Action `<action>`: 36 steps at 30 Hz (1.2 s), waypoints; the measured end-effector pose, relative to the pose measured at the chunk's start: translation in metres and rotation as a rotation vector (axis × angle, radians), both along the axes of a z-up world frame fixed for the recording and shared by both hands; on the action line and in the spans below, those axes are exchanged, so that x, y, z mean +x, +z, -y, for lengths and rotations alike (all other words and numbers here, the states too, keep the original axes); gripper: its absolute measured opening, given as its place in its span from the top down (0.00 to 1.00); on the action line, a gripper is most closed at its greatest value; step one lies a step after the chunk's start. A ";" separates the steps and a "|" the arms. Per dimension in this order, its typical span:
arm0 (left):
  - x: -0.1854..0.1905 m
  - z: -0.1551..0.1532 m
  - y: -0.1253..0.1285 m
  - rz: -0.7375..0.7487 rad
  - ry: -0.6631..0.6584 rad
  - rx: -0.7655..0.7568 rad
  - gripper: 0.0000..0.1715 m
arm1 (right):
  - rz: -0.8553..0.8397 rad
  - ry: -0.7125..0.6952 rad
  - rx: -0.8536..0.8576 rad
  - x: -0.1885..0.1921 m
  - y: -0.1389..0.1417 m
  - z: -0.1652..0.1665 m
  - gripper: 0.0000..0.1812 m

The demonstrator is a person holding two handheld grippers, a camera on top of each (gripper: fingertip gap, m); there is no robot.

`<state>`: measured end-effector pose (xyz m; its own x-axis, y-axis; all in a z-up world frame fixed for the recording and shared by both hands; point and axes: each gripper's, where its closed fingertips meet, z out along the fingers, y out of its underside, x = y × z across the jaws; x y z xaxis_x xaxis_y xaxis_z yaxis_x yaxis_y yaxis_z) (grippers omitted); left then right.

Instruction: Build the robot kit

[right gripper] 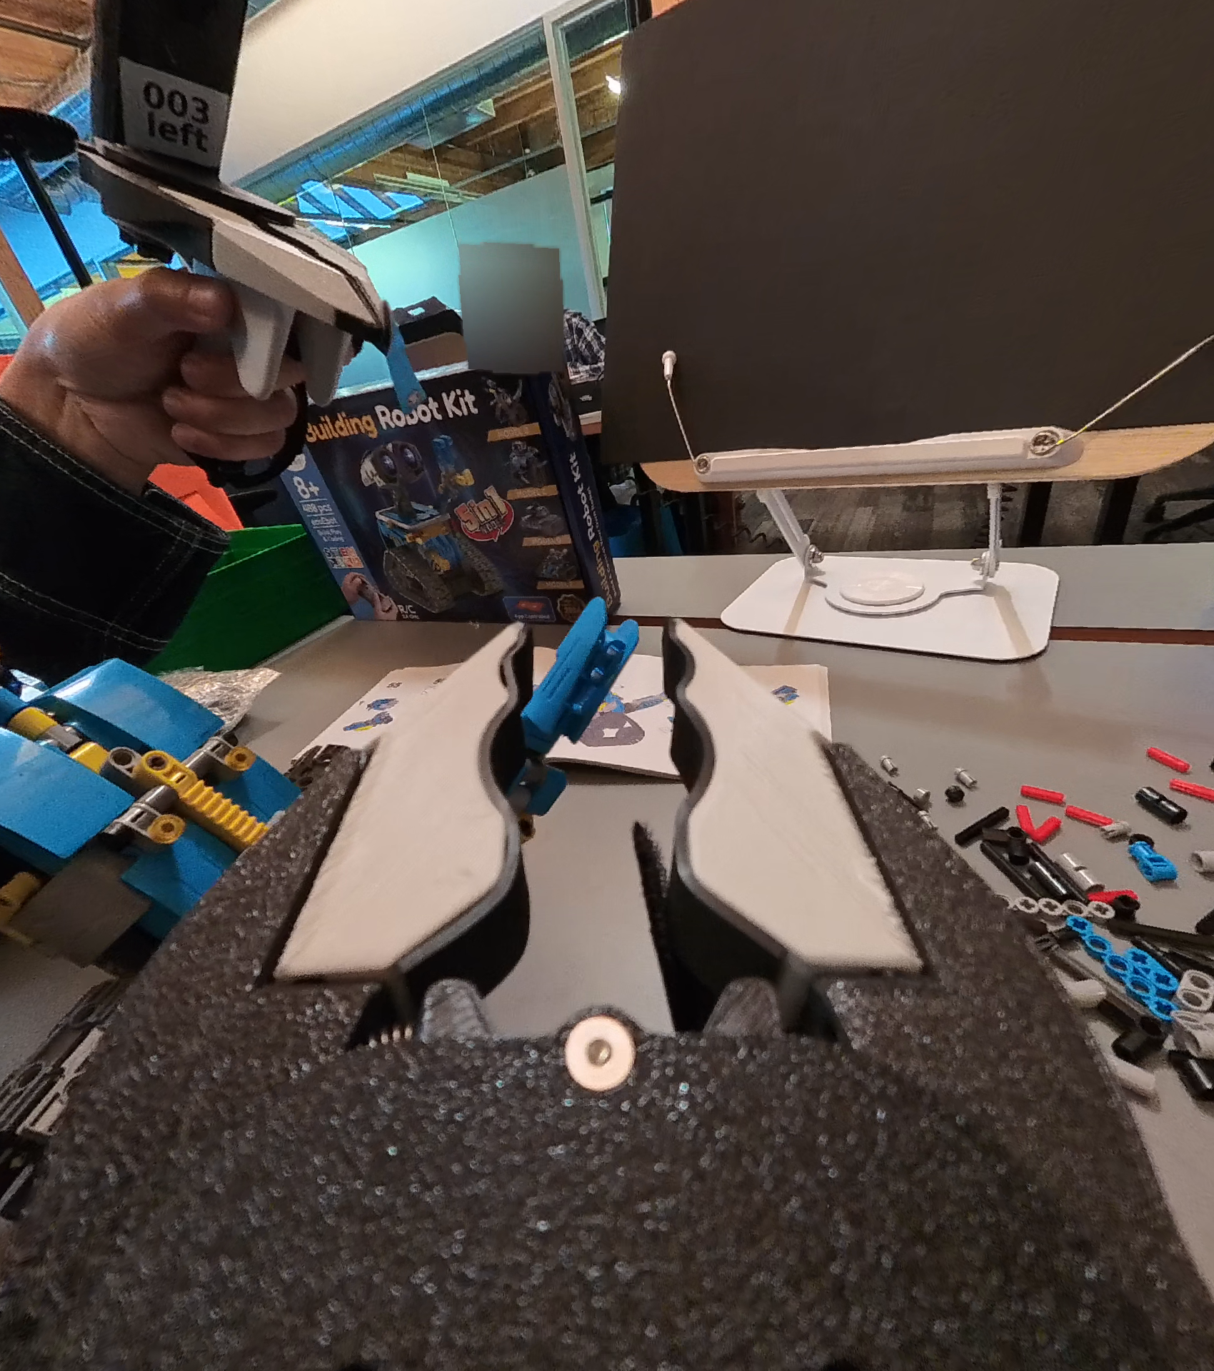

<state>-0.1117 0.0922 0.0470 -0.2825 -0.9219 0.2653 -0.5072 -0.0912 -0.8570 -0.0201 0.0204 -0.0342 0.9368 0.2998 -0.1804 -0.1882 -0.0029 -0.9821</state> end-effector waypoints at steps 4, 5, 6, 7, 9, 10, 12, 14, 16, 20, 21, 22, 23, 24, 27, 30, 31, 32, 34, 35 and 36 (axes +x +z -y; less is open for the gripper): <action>0.000 0.000 0.000 0.001 -0.002 0.000 1.00 | 0.001 -0.002 -0.001 0.000 0.000 0.000 0.82; 0.000 0.000 0.000 0.001 -0.002 0.001 1.00 | 0.000 -0.003 -0.002 0.001 0.000 0.000 0.82; 0.000 0.000 0.000 0.001 0.000 0.002 1.00 | -0.003 -0.003 -0.001 0.001 0.000 0.000 0.82; 0.000 0.000 0.000 0.000 0.000 0.003 1.00 | -0.008 -0.001 0.001 0.001 0.000 0.000 0.83; 0.000 0.000 0.000 -0.001 -0.001 0.004 1.00 | -0.015 0.002 0.003 0.002 0.001 0.001 0.84; 0.000 0.000 0.000 -0.001 0.000 0.004 1.00 | -0.017 0.007 0.003 0.001 0.001 0.001 0.84; 0.000 0.000 0.000 -0.003 -0.002 0.004 1.00 | -0.027 0.042 -0.016 -0.003 -0.002 0.001 0.87; 0.001 0.000 -0.002 -0.008 -0.004 0.005 1.00 | -0.043 0.067 -0.038 -0.006 -0.006 0.001 0.88; 0.001 0.000 -0.003 -0.011 -0.004 0.007 1.00 | -0.072 0.104 -0.038 -0.009 -0.005 0.002 0.92; 0.001 0.001 -0.002 -0.010 -0.005 0.008 1.00 | -0.093 0.127 -0.058 -0.010 -0.008 0.001 0.96; 0.001 0.001 -0.002 -0.010 -0.005 0.010 1.00 | -0.088 0.123 -0.057 -0.010 -0.008 0.001 0.96; 0.001 0.001 -0.002 -0.010 -0.004 0.010 1.00 | -0.080 0.115 -0.061 -0.009 -0.009 0.001 0.96; 0.001 0.001 -0.001 -0.009 -0.005 0.011 1.00 | -0.076 0.111 -0.063 -0.009 -0.010 0.000 0.96; 0.001 0.002 -0.001 -0.008 -0.007 0.011 1.00 | -0.077 0.112 -0.061 -0.010 -0.009 0.000 0.96; 0.001 0.004 -0.001 -0.007 -0.010 0.016 1.00 | -0.097 0.128 -0.052 -0.011 -0.008 0.001 0.95; 0.000 0.005 0.000 -0.004 -0.016 0.016 1.00 | -0.192 0.175 -0.051 -0.009 -0.005 0.002 0.88; 0.000 0.006 0.000 -0.004 -0.018 0.015 1.00 | -0.245 0.191 -0.036 -0.006 -0.001 0.002 0.85; 0.000 0.006 0.000 -0.003 -0.023 0.013 1.00 | -0.300 0.211 -0.033 -0.002 0.002 0.002 0.81; 0.000 0.008 0.001 0.002 -0.031 0.008 1.00 | -0.423 0.260 -0.076 0.003 -0.001 0.000 0.76; 0.000 0.009 0.002 0.003 -0.035 0.005 1.00 | -0.483 0.299 -0.101 0.001 -0.003 -0.001 0.73; 0.000 0.010 0.003 0.005 -0.039 0.004 1.00 | -0.539 0.345 -0.130 -0.002 -0.005 -0.002 0.72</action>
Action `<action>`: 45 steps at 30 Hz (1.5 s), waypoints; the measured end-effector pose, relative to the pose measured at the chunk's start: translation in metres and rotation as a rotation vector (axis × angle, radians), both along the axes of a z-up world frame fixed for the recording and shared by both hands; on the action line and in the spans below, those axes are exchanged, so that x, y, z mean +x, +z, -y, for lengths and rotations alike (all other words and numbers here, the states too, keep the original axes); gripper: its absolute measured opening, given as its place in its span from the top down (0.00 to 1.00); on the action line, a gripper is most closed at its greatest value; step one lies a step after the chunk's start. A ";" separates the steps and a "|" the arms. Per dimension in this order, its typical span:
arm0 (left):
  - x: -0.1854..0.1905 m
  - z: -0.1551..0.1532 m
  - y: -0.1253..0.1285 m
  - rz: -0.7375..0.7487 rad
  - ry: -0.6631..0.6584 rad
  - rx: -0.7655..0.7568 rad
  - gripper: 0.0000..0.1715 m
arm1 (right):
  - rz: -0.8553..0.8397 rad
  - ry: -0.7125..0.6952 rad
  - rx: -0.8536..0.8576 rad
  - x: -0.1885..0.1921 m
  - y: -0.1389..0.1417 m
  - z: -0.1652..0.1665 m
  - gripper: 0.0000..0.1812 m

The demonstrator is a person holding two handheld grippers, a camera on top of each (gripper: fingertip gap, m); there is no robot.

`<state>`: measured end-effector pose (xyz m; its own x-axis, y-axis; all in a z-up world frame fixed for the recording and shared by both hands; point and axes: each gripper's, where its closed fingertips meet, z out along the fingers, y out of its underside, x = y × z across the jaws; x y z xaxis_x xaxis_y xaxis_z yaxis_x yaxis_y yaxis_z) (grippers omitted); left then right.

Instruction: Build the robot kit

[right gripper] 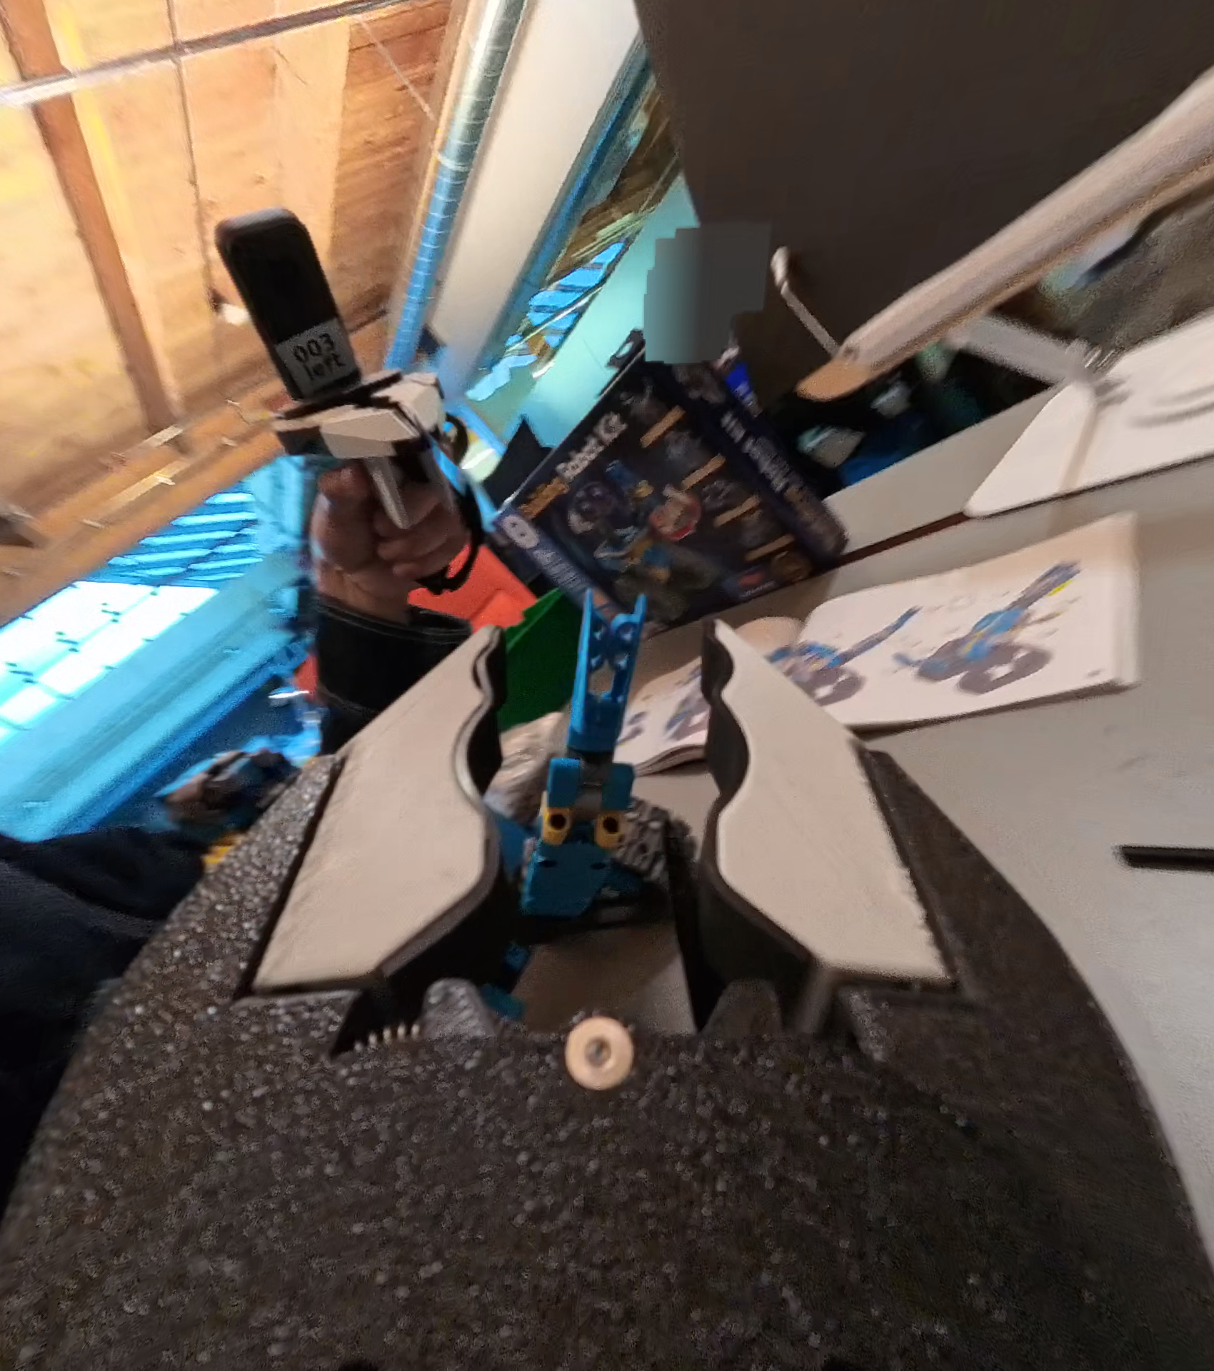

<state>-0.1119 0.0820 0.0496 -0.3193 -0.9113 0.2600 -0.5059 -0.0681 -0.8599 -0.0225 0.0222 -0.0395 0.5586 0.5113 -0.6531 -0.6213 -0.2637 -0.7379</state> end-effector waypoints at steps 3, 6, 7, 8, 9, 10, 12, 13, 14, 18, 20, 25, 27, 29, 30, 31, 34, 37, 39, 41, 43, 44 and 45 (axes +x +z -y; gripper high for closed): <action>-0.001 0.003 0.002 0.008 -0.011 -0.002 1.00 | -0.083 0.105 -0.079 -0.011 -0.011 -0.003 0.71; 0.001 0.009 -0.001 0.002 -0.034 -0.005 1.00 | -0.081 0.143 -0.088 -0.016 -0.014 -0.002 0.81; 0.004 0.011 -0.006 -0.009 -0.046 -0.009 1.00 | -0.060 0.139 -0.101 -0.017 -0.018 -0.002 0.84; 0.009 0.016 -0.013 -0.028 -0.068 -0.020 1.00 | -0.037 0.130 -0.112 -0.017 -0.022 -0.003 0.86; 0.013 0.022 -0.023 -0.057 -0.099 -0.033 1.00 | -0.030 0.134 -0.103 -0.018 -0.020 -0.002 0.89; 0.018 0.028 -0.032 -0.082 -0.125 -0.045 1.00 | -0.032 0.145 -0.088 -0.019 -0.017 0.000 0.92; 0.027 0.034 -0.048 -0.124 -0.158 -0.077 1.00 | -0.010 0.140 -0.083 -0.019 -0.017 0.001 0.92; 0.029 0.036 -0.055 -0.139 -0.170 -0.094 1.00 | 0.015 0.129 -0.085 -0.019 -0.018 0.000 0.91; 0.031 0.035 -0.060 -0.152 -0.172 -0.107 1.00 | 0.046 0.113 -0.091 -0.017 -0.021 -0.001 0.91; 0.034 0.026 -0.066 -0.165 -0.148 -0.126 1.00 | 0.106 0.064 -0.085 -0.016 -0.018 0.000 0.91; 0.033 0.022 -0.064 -0.156 -0.137 -0.131 1.00 | 0.115 0.042 -0.104 -0.018 -0.017 -0.001 0.91; 0.030 0.016 -0.058 -0.139 -0.118 -0.126 1.00 | 0.157 0.013 -0.191 -0.017 -0.020 -0.004 0.91; 0.029 0.014 -0.057 -0.136 -0.114 -0.127 1.00 | 0.181 -0.004 -0.218 -0.014 -0.024 -0.005 0.91; 0.028 0.013 -0.056 -0.133 -0.110 -0.125 1.00 | 0.165 0.021 -0.186 -0.017 -0.020 -0.004 0.91; 0.027 0.012 -0.055 -0.131 -0.107 -0.123 1.00 | 0.150 0.039 -0.159 -0.018 -0.017 -0.003 0.91; 0.027 0.012 -0.054 -0.128 -0.106 -0.122 1.00 | 0.139 0.050 -0.138 -0.018 -0.017 -0.002 0.91; 0.025 0.011 -0.051 -0.121 -0.104 -0.116 1.00 | 0.075 0.097 -0.086 -0.019 -0.014 -0.001 0.91; 0.025 0.011 -0.049 -0.118 -0.101 -0.110 1.00 | 0.019 0.146 -0.042 -0.022 -0.008 0.003 0.92; 0.024 0.011 -0.049 -0.118 -0.101 -0.106 1.00 | -0.040 0.201 -0.022 -0.025 -0.003 0.007 0.92; 0.024 0.011 -0.049 -0.118 -0.100 -0.102 1.00 | -0.085 0.238 -0.010 -0.026 0.000 0.009 0.92; 0.024 0.011 -0.049 -0.118 -0.100 -0.102 1.00 | -0.103 0.262 0.011 -0.028 0.003 0.013 0.92; 0.024 0.011 -0.049 -0.118 -0.100 -0.102 1.00 | -0.106 0.271 0.023 -0.029 0.005 0.014 0.92; 0.024 0.011 -0.049 -0.118 -0.102 -0.101 1.00 | -0.116 0.286 0.033 -0.030 0.007 0.015 0.92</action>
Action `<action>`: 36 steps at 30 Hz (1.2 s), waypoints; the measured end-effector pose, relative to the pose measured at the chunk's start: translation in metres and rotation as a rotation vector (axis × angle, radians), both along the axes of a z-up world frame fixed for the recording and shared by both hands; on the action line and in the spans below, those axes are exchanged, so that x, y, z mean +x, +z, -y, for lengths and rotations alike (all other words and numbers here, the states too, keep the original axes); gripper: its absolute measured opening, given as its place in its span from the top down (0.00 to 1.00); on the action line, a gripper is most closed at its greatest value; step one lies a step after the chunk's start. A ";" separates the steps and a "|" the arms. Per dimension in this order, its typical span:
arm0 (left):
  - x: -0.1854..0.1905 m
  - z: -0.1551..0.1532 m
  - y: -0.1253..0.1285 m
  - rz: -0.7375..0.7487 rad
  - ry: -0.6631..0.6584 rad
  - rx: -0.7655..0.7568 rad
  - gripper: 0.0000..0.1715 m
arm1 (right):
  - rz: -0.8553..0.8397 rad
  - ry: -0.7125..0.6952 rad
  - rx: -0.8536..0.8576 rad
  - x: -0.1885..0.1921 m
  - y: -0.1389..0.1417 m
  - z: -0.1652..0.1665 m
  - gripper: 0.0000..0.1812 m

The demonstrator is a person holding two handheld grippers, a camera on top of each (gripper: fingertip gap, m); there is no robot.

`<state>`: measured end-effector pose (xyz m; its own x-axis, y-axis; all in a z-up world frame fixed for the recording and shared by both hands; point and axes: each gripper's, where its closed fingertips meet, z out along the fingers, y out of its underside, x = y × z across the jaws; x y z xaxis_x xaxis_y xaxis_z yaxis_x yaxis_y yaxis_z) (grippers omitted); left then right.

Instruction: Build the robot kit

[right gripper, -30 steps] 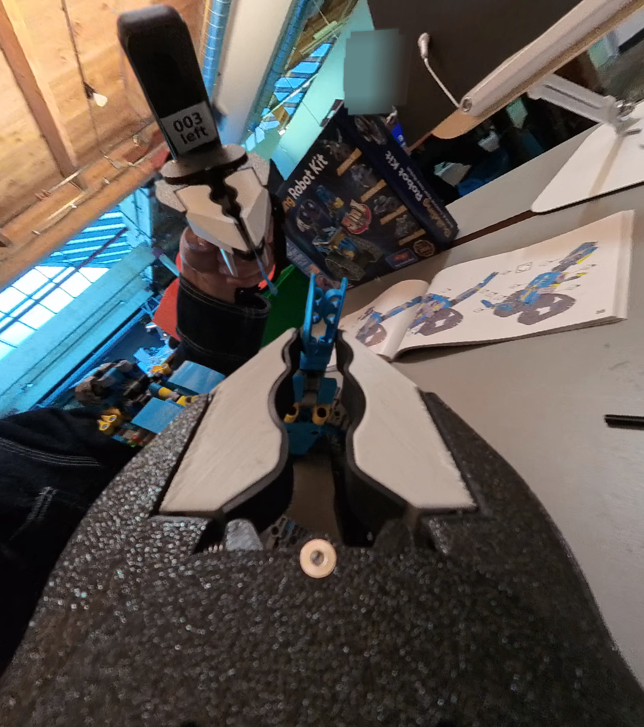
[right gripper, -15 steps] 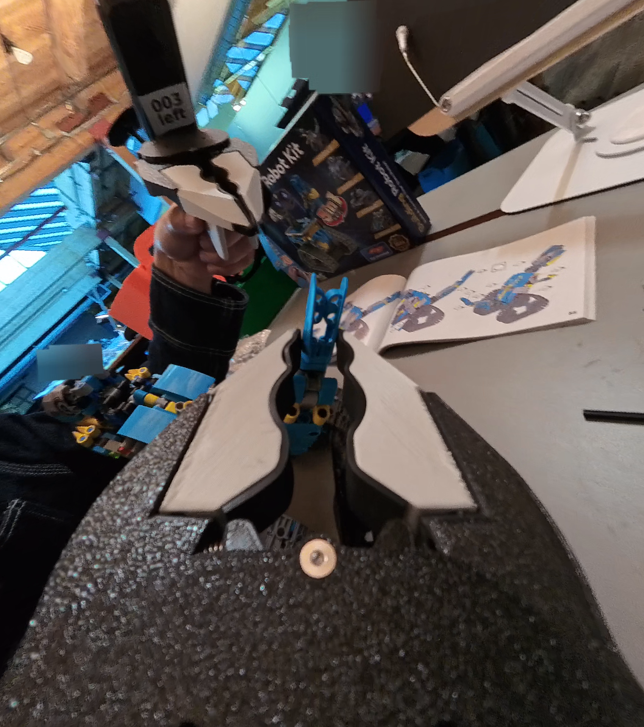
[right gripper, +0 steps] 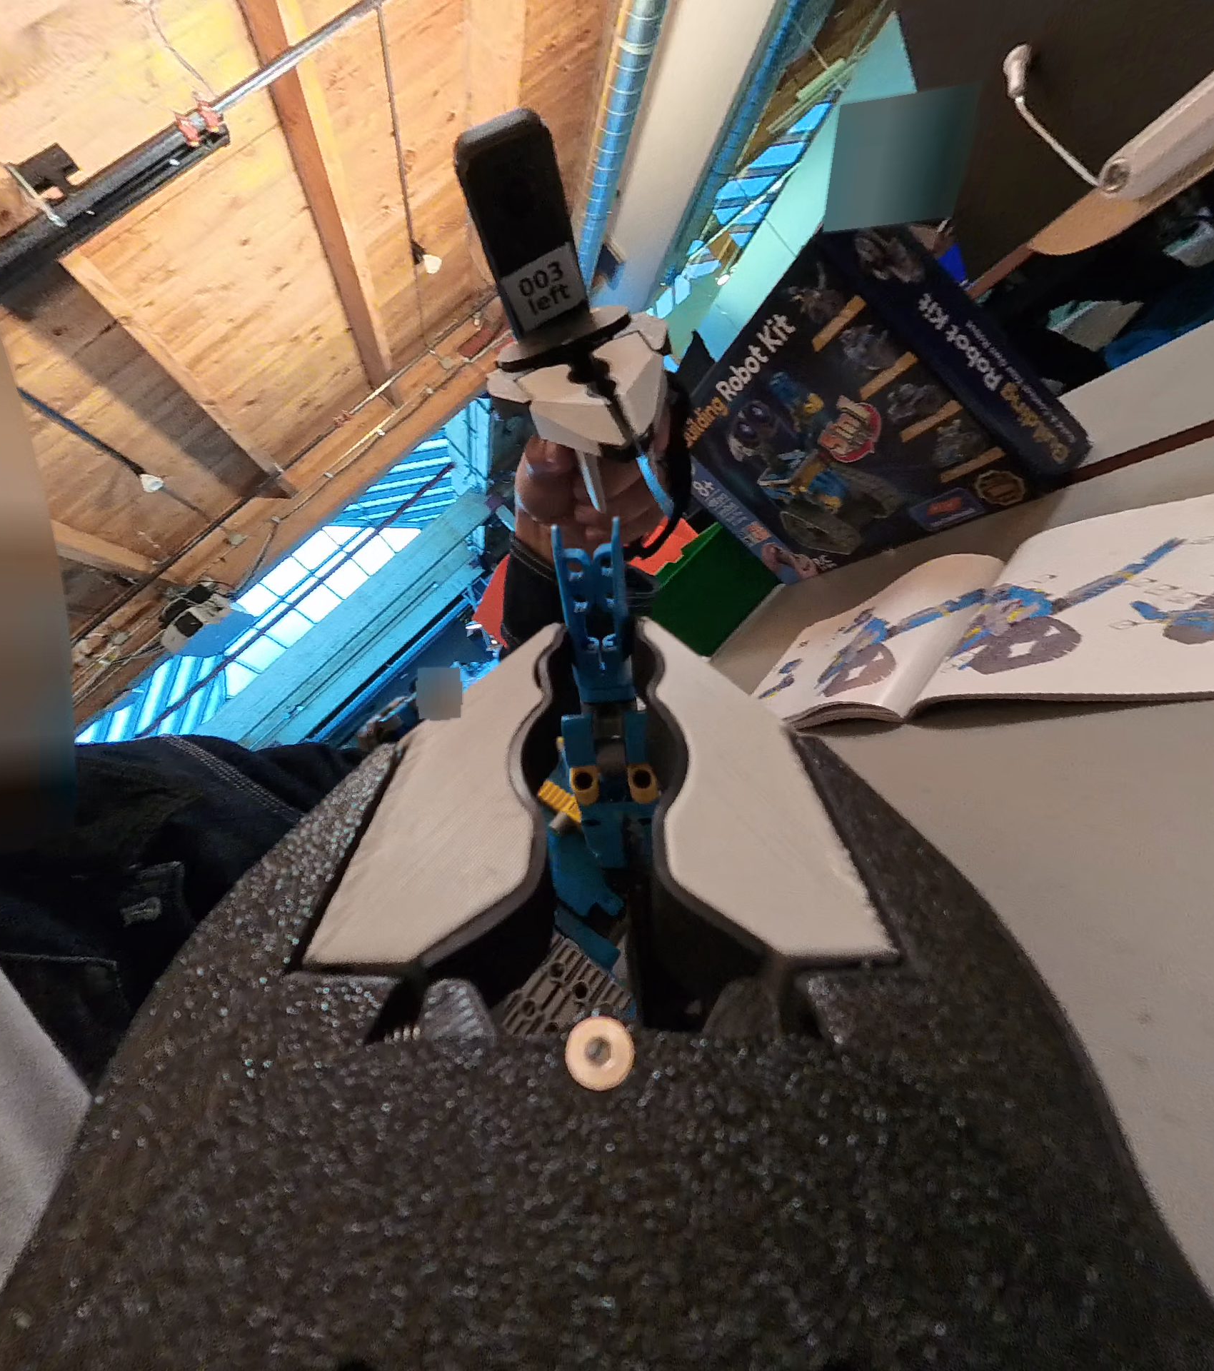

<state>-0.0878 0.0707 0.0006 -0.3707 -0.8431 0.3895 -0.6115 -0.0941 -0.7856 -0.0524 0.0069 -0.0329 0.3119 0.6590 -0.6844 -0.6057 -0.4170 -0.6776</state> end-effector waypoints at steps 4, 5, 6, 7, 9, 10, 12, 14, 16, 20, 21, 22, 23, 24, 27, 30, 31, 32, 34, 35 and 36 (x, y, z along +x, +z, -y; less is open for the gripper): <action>0.000 0.000 0.001 0.002 0.000 0.002 1.00 | -0.015 0.023 0.023 -0.003 0.003 0.003 0.92; 0.000 0.000 0.001 0.003 0.000 0.002 1.00 | -0.007 0.013 0.021 -0.002 0.002 0.002 0.92; 0.000 0.000 0.001 0.003 0.000 0.002 1.00 | -0.002 0.006 0.016 -0.001 0.001 0.001 0.92; 0.000 0.000 0.001 0.004 0.001 0.001 1.00 | -0.003 0.003 0.009 0.000 0.000 0.000 0.92; -0.001 0.001 0.002 0.005 -0.003 0.001 1.00 | -0.003 -0.004 -0.004 0.002 -0.002 -0.001 0.92; -0.001 0.001 0.002 0.005 -0.004 0.002 1.00 | 0.000 -0.011 -0.009 0.003 -0.003 -0.002 0.92; -0.001 0.000 0.002 0.005 -0.002 0.005 1.00 | 0.010 -0.025 -0.020 0.005 -0.006 -0.004 0.92; -0.001 -0.001 0.002 0.006 0.001 0.005 1.00 | 0.020 -0.033 -0.018 0.005 -0.006 -0.004 0.92; -0.002 -0.003 0.003 0.007 0.011 0.008 1.00 | 0.021 -0.033 -0.019 0.005 -0.006 -0.004 0.92; -0.005 -0.009 0.008 0.024 0.029 0.007 1.00 | 0.010 -0.029 -0.031 0.006 -0.007 -0.005 0.92; -0.005 -0.010 0.009 0.026 0.031 0.006 1.00 | 0.012 -0.032 -0.033 0.006 -0.008 -0.005 0.92; -0.006 -0.010 0.009 0.026 0.031 0.008 1.00 | 0.014 -0.035 -0.034 0.006 -0.008 -0.006 0.92; -0.006 -0.010 0.010 0.026 0.032 0.010 1.00 | 0.013 -0.035 -0.036 0.007 -0.008 -0.006 0.92; -0.006 -0.010 0.010 0.027 0.031 0.010 1.00 | 0.009 -0.032 -0.039 0.007 -0.008 -0.006 0.92; -0.006 -0.010 0.009 0.026 0.031 0.010 1.00 | 0.010 -0.034 -0.039 0.007 -0.008 -0.006 0.92; -0.004 -0.010 0.009 0.026 0.034 0.007 1.00 | 0.011 -0.035 -0.042 0.007 -0.009 -0.006 0.92; -0.004 -0.010 0.009 0.026 0.033 0.006 1.00 | 0.010 -0.035 -0.043 0.007 -0.009 -0.006 0.92; -0.004 -0.010 0.008 0.025 0.033 0.006 1.00 | 0.009 -0.035 -0.044 0.007 -0.009 -0.006 0.92; -0.003 -0.010 0.007 0.023 0.034 0.006 1.00 | 0.008 -0.035 -0.046 0.008 -0.009 -0.006 0.92; -0.003 -0.010 0.007 0.023 0.034 0.006 1.00 | 0.008 -0.035 -0.046 0.008 -0.009 -0.006 0.92; -0.003 -0.010 0.007 0.024 0.035 0.006 1.00 | 0.009 -0.036 -0.046 0.008 -0.009 -0.006 0.92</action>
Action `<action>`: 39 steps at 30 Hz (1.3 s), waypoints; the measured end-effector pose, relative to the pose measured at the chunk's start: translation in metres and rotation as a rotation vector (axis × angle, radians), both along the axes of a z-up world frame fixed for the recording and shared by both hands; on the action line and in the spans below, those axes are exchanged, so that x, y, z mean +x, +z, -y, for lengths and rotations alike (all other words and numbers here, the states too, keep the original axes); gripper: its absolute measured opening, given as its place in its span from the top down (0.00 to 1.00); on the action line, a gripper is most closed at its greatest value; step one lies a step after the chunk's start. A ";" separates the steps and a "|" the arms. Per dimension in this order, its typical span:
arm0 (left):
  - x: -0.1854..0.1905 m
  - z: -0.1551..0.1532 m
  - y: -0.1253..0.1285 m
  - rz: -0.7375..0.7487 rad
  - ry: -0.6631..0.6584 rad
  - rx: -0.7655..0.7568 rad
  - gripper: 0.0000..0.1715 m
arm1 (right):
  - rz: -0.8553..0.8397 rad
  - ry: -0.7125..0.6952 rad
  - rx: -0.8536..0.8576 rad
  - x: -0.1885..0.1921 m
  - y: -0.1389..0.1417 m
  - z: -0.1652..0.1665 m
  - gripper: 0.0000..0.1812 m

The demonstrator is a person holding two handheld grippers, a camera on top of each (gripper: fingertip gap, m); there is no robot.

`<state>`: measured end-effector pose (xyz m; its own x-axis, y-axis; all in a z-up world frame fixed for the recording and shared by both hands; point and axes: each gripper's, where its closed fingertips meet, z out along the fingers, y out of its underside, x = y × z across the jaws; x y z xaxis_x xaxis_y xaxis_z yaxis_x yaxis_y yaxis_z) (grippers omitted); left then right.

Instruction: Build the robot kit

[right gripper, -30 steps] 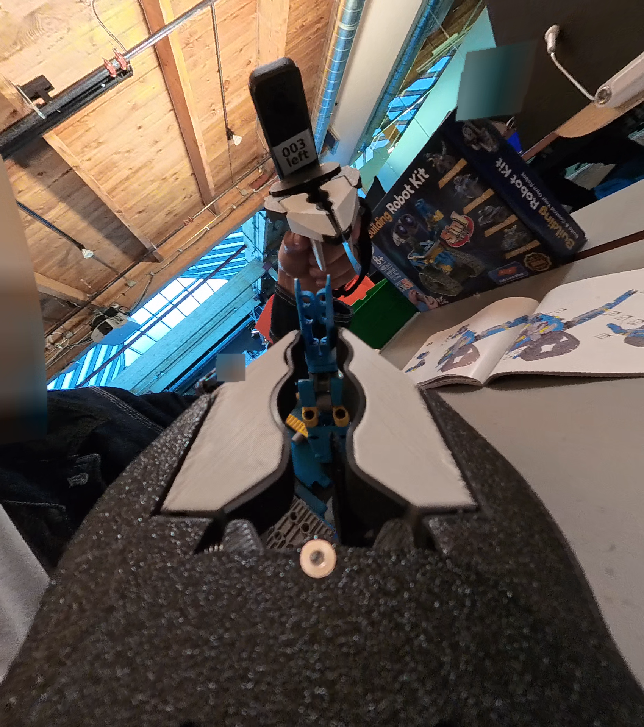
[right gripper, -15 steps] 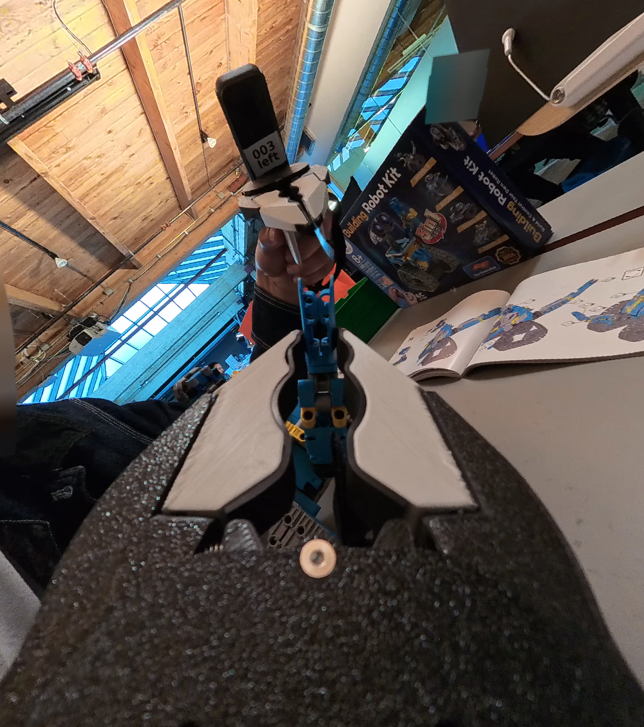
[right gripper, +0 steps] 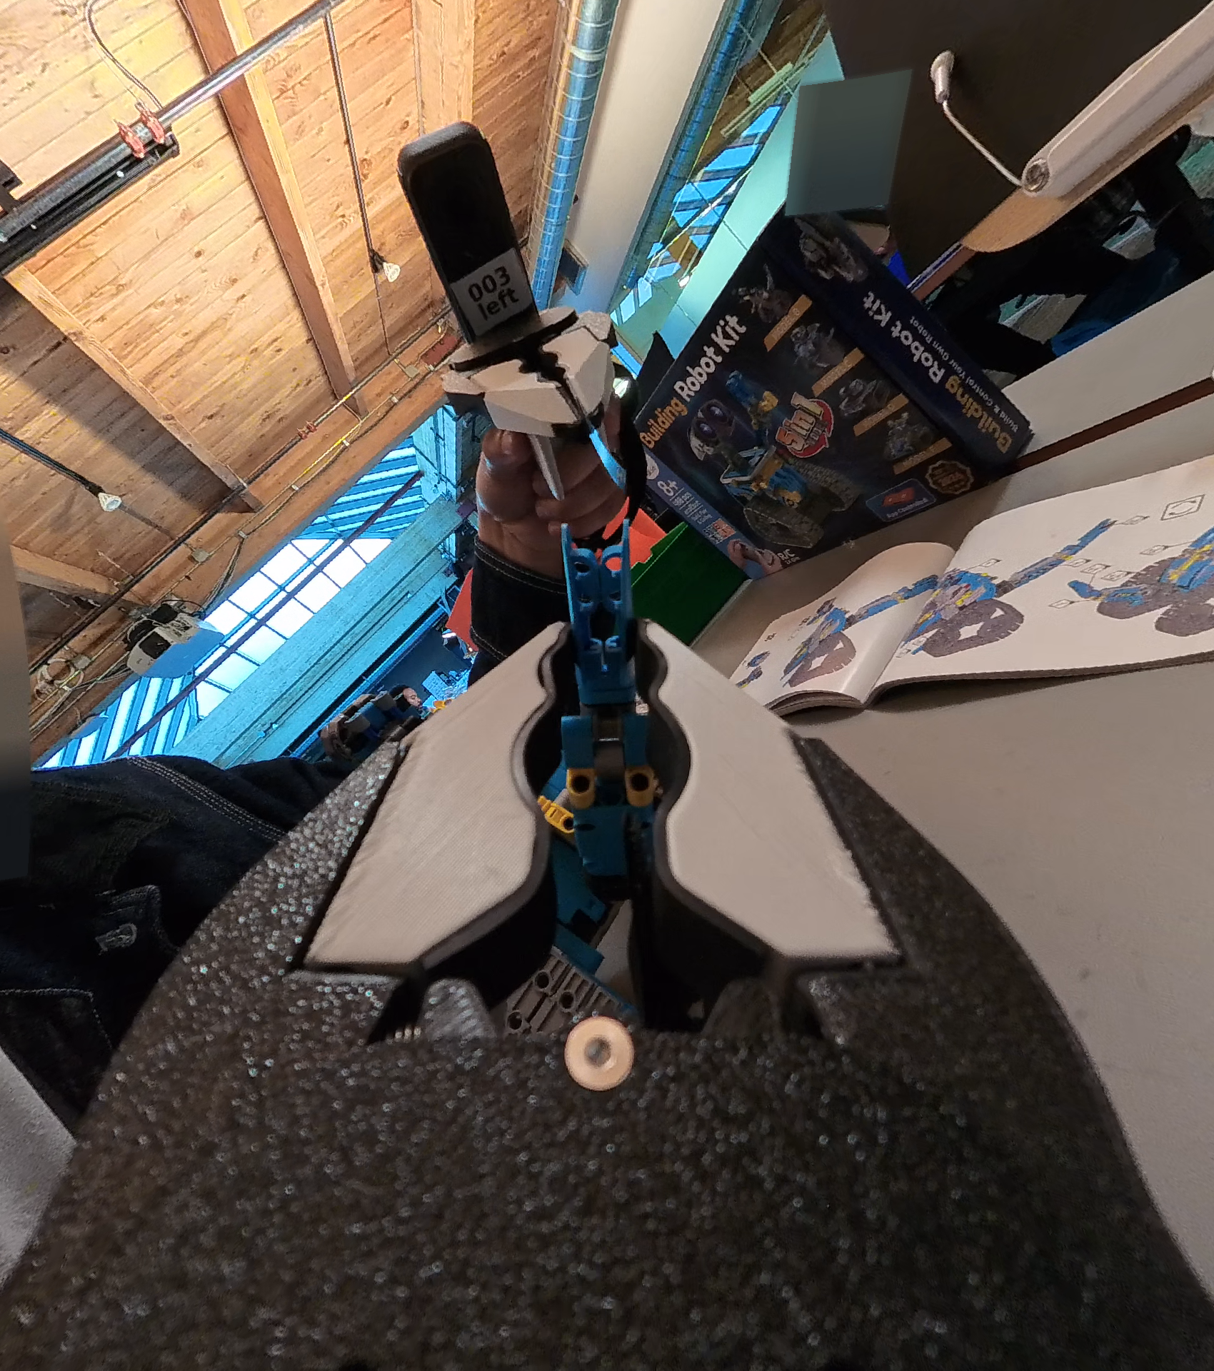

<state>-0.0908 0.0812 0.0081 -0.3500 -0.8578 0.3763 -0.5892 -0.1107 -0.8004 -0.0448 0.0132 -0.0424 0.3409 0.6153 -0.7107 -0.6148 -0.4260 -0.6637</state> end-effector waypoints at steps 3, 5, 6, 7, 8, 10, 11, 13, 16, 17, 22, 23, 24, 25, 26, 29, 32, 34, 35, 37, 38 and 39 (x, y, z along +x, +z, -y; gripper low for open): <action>-0.001 -0.001 0.000 0.001 0.001 0.000 1.00 | 0.000 0.001 0.001 0.000 0.000 0.000 0.92; 0.000 0.000 0.000 0.002 0.001 -0.002 1.00 | -0.001 0.002 0.001 0.000 0.000 0.000 0.92; 0.002 0.000 0.000 0.002 0.000 -0.005 1.00 | -0.003 0.003 -0.001 0.000 0.000 0.000 0.92; 0.003 0.001 -0.002 0.000 -0.001 -0.007 1.00 | -0.004 0.003 -0.002 0.000 0.000 0.000 0.92; 0.006 0.002 -0.005 -0.005 0.000 -0.005 1.00 | -0.003 0.004 -0.002 0.000 0.000 0.000 0.92; 0.012 0.002 -0.013 -0.019 0.005 -0.004 1.00 | 0.001 0.001 0.000 0.000 0.000 0.000 0.92; 0.015 0.004 -0.016 -0.028 -0.002 -0.013 1.00 | 0.001 0.001 0.000 0.000 0.000 0.000 0.92; 0.018 0.008 -0.023 -0.042 -0.016 -0.026 1.00 | -0.003 0.003 -0.001 0.000 0.000 0.000 0.92; 0.029 0.011 -0.027 -0.025 -0.010 -0.033 1.00 | -0.001 0.001 -0.001 0.000 0.000 0.000 0.92; 0.037 0.011 -0.027 0.003 0.009 -0.041 1.00 | 0.000 0.000 -0.001 0.000 0.000 0.000 0.92; 0.065 0.004 -0.039 0.098 0.056 -0.074 1.00 | 0.007 -0.008 0.001 0.000 0.000 0.000 0.92; 0.066 0.001 -0.044 0.081 0.066 -0.094 1.00 | 0.005 -0.006 -0.001 0.000 0.000 -0.001 0.92; 0.066 -0.002 -0.049 0.060 0.074 -0.107 1.00 | 0.002 -0.004 -0.003 0.001 0.000 -0.001 0.92; 0.067 -0.005 -0.054 0.045 0.084 -0.111 1.00 | 0.000 -0.002 -0.005 0.001 -0.001 -0.001 0.92; 0.067 -0.008 -0.059 0.035 0.090 -0.115 1.00 | 0.000 0.001 -0.006 0.001 -0.001 -0.002 0.92; 0.069 -0.009 -0.068 0.009 0.089 -0.151 1.00 | 0.004 0.002 -0.006 0.000 -0.001 -0.002 0.92; 0.070 -0.007 -0.075 -0.018 0.081 -0.163 1.00 | 0.004 0.002 -0.005 0.000 -0.001 -0.002 0.92; 0.070 -0.004 -0.077 -0.024 0.073 -0.163 1.00 | 0.002 0.004 -0.004 0.000 0.000 -0.002 0.92; 0.071 -0.003 -0.078 -0.025 0.071 -0.162 1.00 | 0.002 0.005 -0.003 0.000 0.000 -0.002 0.92; 0.070 -0.002 -0.079 -0.029 0.065 -0.160 1.00 | 0.002 0.005 -0.002 0.000 0.000 -0.001 0.92; 0.070 -0.002 -0.079 -0.031 0.063 -0.158 1.00 | 0.002 0.005 -0.003 0.000 0.000 -0.001 0.92; 0.070 -0.002 -0.079 -0.032 0.064 -0.156 1.00 | 0.002 0.005 -0.003 0.000 0.000 -0.001 0.92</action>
